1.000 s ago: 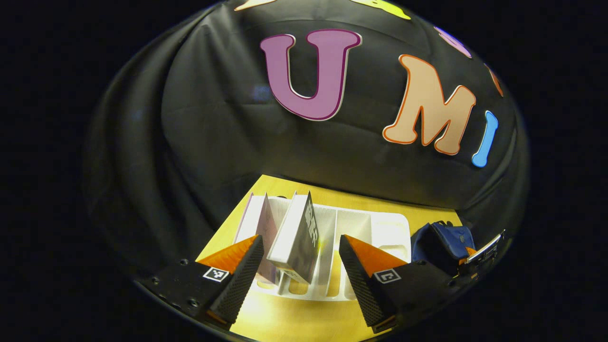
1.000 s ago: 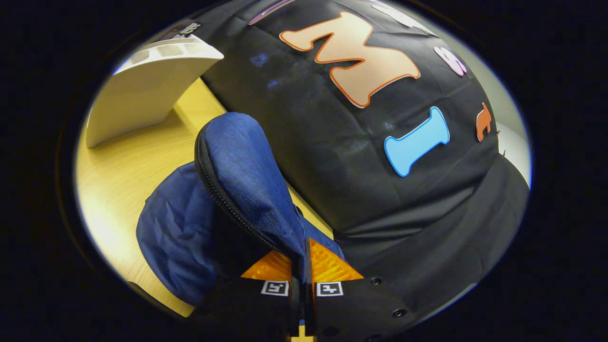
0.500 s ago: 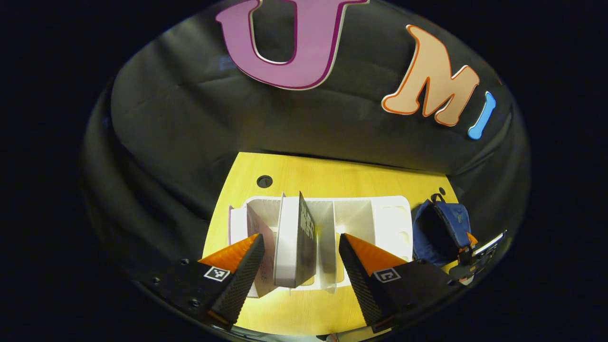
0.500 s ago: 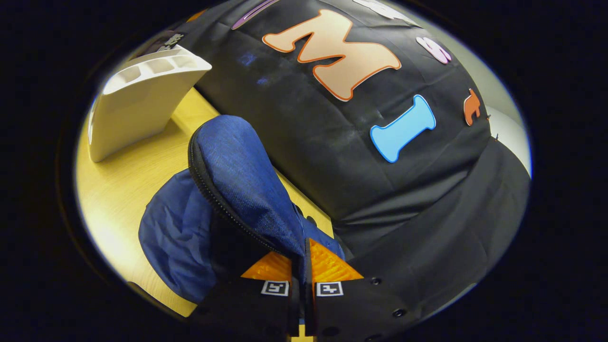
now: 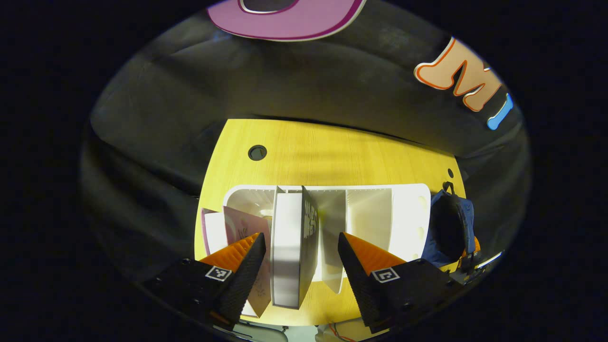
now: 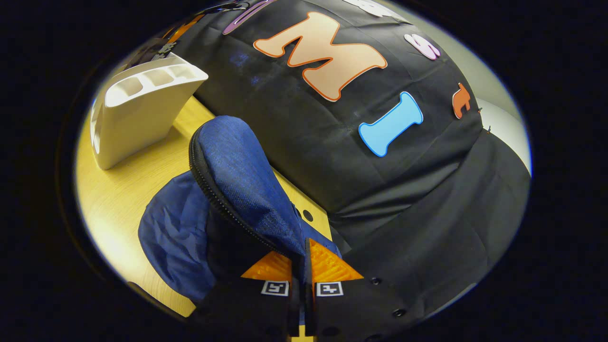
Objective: Open the schoolbag, grab two books from the bookshelf and put them into the schoolbag.
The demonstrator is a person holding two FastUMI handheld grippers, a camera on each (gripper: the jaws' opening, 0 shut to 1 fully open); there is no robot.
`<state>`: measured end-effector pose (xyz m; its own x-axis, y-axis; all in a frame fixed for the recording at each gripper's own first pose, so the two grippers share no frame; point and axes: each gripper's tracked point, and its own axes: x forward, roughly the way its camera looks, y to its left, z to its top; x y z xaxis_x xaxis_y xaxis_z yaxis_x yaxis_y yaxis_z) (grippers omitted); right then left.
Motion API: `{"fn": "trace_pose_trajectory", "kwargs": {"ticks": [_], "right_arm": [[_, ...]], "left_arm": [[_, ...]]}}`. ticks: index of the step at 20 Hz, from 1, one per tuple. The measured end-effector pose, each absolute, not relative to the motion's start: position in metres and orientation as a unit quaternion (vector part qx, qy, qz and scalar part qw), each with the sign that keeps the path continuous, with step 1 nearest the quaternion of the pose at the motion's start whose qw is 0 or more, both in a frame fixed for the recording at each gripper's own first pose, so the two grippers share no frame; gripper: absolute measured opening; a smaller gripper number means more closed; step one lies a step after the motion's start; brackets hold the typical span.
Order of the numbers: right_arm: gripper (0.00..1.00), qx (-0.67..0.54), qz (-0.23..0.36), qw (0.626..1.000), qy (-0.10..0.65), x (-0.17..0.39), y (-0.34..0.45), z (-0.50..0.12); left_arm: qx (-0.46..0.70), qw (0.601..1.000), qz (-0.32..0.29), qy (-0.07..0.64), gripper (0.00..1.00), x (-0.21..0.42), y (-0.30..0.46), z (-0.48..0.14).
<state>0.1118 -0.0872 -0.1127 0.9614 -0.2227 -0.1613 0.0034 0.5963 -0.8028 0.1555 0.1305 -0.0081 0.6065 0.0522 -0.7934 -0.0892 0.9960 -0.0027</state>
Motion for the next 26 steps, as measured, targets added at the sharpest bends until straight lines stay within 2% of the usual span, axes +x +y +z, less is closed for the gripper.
{"fn": "trace_pose_trajectory", "kwargs": {"ticks": [6,8,9,12,22,26], "right_arm": [[0.07,-0.443,-0.068,0.885,0.128,0.093,-0.086,-0.116],[0.05,-0.444,-0.068,0.884,0.129,0.091,-0.086,-0.116],[0.05,-0.444,-0.069,0.884,0.129,0.090,-0.085,-0.116],[0.05,-0.441,-0.072,0.885,0.129,0.090,-0.087,-0.114],[0.07,-0.445,-0.071,0.883,0.131,0.087,-0.086,-0.115],[0.05,-0.445,-0.070,0.883,0.132,0.088,-0.086,-0.117]], "left_arm": [[-0.051,0.863,0.032,0.502,0.77,0.155,0.119,-0.036],[-0.047,0.858,0.027,0.511,0.69,0.158,0.114,-0.041],[-0.042,0.856,0.028,0.515,0.69,0.161,0.113,-0.041],[-0.030,0.845,0.031,0.533,0.39,0.163,0.112,-0.053],[-0.028,0.822,0.034,0.567,0.40,0.166,0.105,-0.075],[-0.024,0.818,0.062,0.571,0.39,0.165,0.109,-0.077]]}}
